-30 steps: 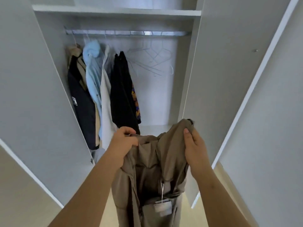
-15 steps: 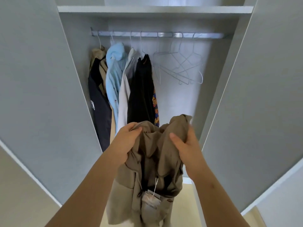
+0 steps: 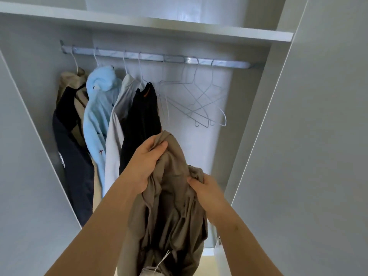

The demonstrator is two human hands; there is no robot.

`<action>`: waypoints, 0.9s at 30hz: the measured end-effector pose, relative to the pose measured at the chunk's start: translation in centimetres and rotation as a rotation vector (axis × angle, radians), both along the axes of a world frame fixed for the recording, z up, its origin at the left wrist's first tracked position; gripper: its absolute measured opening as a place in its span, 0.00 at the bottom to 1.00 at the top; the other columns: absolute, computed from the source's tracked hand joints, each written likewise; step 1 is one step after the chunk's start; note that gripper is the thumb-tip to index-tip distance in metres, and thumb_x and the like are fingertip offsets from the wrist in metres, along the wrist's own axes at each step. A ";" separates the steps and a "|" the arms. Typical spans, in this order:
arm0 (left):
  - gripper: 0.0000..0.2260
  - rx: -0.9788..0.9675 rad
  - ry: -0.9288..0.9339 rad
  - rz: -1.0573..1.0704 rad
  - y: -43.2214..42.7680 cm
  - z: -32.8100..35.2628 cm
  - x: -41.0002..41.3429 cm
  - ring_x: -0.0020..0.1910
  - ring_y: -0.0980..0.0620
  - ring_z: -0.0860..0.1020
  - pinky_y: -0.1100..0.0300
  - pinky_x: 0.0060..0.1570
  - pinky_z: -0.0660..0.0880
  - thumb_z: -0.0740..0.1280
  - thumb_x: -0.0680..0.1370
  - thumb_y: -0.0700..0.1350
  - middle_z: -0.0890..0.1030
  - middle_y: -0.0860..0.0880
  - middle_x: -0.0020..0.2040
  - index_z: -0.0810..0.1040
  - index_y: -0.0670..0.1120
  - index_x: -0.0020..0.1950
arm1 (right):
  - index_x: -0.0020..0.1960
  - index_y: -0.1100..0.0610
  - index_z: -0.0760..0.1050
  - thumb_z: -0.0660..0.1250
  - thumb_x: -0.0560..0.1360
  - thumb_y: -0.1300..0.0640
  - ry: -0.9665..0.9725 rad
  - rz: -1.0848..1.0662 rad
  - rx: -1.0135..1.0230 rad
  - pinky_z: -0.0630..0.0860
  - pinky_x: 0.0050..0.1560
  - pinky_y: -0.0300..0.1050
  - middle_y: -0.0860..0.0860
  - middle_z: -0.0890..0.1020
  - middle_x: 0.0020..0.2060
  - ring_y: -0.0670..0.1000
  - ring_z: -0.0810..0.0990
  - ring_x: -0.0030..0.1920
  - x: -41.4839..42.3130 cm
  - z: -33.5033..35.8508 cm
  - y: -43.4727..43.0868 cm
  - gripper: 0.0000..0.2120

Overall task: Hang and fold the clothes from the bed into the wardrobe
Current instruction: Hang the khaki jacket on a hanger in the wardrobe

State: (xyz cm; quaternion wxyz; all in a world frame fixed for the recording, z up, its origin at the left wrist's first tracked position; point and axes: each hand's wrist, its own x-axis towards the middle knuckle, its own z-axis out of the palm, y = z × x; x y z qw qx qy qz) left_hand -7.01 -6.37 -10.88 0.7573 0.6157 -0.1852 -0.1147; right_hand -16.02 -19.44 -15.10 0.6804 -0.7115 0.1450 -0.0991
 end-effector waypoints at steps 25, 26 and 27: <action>0.11 0.067 0.392 -0.003 -6.1 0.7 8.7 0.27 0.52 0.76 0.63 0.29 0.75 0.57 0.80 0.39 0.77 0.46 0.30 0.76 0.42 0.42 | 0.59 0.57 0.73 0.70 0.72 0.56 0.133 -0.131 0.086 0.75 0.57 0.49 0.50 0.79 0.53 0.53 0.79 0.51 11.2 -0.1 -8.6 0.17; 0.11 0.039 0.403 -0.008 -6.5 0.9 8.7 0.25 0.53 0.75 0.63 0.28 0.74 0.57 0.80 0.39 0.76 0.46 0.29 0.75 0.43 0.40 | 0.60 0.51 0.71 0.69 0.72 0.56 0.125 -0.123 0.050 0.73 0.57 0.47 0.45 0.76 0.54 0.49 0.77 0.51 11.3 -0.1 -8.5 0.18; 0.11 0.010 0.416 -0.014 -6.9 1.2 8.6 0.25 0.53 0.75 0.63 0.27 0.74 0.58 0.80 0.40 0.76 0.47 0.28 0.74 0.43 0.40 | 0.57 0.47 0.70 0.68 0.73 0.58 0.094 -0.096 0.040 0.73 0.56 0.46 0.44 0.75 0.54 0.48 0.76 0.51 11.3 -0.1 -8.5 0.16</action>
